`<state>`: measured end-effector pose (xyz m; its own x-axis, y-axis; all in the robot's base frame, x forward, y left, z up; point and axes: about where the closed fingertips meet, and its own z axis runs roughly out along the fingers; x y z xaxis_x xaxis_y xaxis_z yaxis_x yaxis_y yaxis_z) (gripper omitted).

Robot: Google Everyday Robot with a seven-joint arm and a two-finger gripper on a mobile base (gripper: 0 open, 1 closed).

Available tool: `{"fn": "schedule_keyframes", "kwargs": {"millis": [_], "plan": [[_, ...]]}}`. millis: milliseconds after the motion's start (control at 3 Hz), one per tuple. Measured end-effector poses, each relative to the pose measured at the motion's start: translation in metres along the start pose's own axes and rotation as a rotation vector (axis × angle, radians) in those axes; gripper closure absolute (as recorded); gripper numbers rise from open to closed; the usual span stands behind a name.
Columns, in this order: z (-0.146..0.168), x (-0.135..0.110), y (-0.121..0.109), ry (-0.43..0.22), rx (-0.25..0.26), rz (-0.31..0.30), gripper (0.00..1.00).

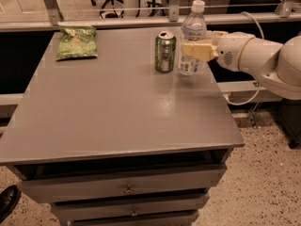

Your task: Move blue plastic bottle near green can

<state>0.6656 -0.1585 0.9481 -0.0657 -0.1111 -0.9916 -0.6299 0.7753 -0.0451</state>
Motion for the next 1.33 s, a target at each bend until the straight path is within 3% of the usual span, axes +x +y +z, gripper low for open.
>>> {"fn": "schedule_keyframes", "kwargs": {"millis": [667,1000,1333], "plan": [[0.012,0.020,-0.001,0.009,-0.065,0.026,0.59],[0.015,0.032,0.000,0.016,-0.087,0.043,0.28],[0.016,0.037,0.002,0.020,-0.097,0.052,0.05]]}}
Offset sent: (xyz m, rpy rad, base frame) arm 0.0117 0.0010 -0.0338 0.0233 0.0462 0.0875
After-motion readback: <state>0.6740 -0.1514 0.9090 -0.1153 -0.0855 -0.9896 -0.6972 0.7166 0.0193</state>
